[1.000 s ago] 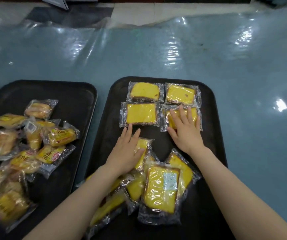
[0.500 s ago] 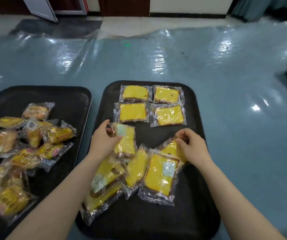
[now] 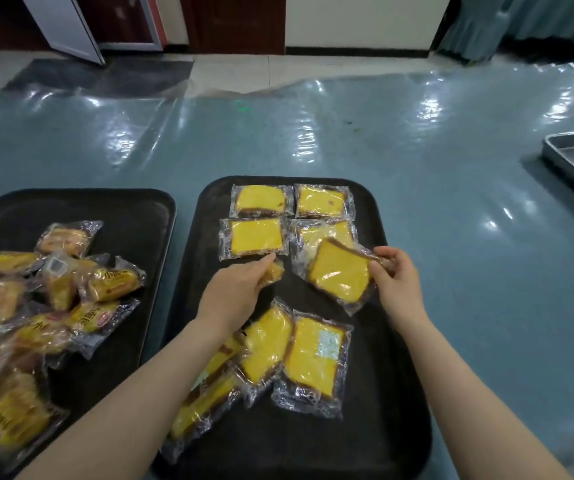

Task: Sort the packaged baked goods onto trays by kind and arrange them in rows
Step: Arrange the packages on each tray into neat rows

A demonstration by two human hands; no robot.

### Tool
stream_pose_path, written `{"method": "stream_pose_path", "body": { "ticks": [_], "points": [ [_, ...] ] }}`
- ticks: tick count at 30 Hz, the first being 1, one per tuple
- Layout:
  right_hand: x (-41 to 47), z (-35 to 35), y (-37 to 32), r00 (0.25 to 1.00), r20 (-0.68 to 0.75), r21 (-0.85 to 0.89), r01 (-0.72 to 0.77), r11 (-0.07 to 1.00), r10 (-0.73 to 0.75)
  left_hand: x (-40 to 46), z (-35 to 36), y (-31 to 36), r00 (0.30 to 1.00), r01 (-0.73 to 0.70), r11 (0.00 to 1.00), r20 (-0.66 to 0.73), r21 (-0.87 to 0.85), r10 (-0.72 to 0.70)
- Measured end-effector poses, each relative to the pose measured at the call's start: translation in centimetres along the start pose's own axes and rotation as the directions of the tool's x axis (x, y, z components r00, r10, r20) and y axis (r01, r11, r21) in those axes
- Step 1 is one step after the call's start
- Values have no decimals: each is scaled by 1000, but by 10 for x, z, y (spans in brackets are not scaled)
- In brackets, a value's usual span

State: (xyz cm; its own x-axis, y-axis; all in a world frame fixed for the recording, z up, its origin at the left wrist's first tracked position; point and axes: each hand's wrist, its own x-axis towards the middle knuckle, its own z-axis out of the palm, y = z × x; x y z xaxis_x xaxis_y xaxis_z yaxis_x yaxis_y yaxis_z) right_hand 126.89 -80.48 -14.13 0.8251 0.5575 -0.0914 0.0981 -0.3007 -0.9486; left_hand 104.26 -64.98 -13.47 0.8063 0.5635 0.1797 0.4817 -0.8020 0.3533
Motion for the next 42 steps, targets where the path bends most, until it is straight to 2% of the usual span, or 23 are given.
{"method": "stream_pose_path", "body": {
  "ticks": [2,5,7,9,11,13,16,18,21,23,25,27,29,32,37,40,42],
  "points": [
    [6,1,2,999,19,-61,-26,998,27,0,15,5,990,-20,999,142,38,15],
    [11,11,6,993,79,-177,-70,982,85,-2,36,6,905,-82,992,425,96,34],
    [10,17,9,995,81,-342,-30,939,61,-5,42,1,867,-123,985,497,120,48],
    [4,22,13,993,104,-618,103,779,-49,-6,43,-7,852,-156,980,518,124,70],
    [-7,30,18,968,214,-763,250,596,-132,-1,42,-13,848,-184,975,522,127,92],
    [-16,38,25,927,355,-764,362,534,-119,6,38,-19,847,-199,970,522,139,99],
    [-21,39,33,882,464,-702,424,572,-85,9,33,-22,867,-159,974,494,162,59],
    [-21,37,34,872,481,-708,449,545,-93,4,31,-19,887,-90,982,461,164,5],
    [-29,39,33,890,433,-762,447,468,-145,-10,30,-6,916,23,992,395,127,-72],
    [-40,39,29,899,394,-740,433,516,-190,-25,28,3,924,95,993,365,64,-112],
    [-55,33,28,871,435,-671,484,562,-231,-43,28,12,918,102,992,377,76,-123],
    [-73,27,34,816,534,-646,562,517,-220,-62,30,20,908,76,984,396,163,-136],
    [-90,18,42,793,587,-667,589,456,-164,-81,34,27,898,24,964,418,265,-137],
    [-109,4,51,842,533,-730,510,455,-89,-99,38,35,894,-50,948,437,313,-97],
    [-136,-15,48,969,242,-834,238,499,-57,-112,40,49,875,-133,952,484,277,-19],
    [-148,-16,42,998,56,-833,69,548,-40,-115,39,54,867,-70,964,493,256,-68],
    [-157,-9,39,999,36,-852,12,523,36,-116,38,54,865,2,967,484,256,-130]
  ]
}}
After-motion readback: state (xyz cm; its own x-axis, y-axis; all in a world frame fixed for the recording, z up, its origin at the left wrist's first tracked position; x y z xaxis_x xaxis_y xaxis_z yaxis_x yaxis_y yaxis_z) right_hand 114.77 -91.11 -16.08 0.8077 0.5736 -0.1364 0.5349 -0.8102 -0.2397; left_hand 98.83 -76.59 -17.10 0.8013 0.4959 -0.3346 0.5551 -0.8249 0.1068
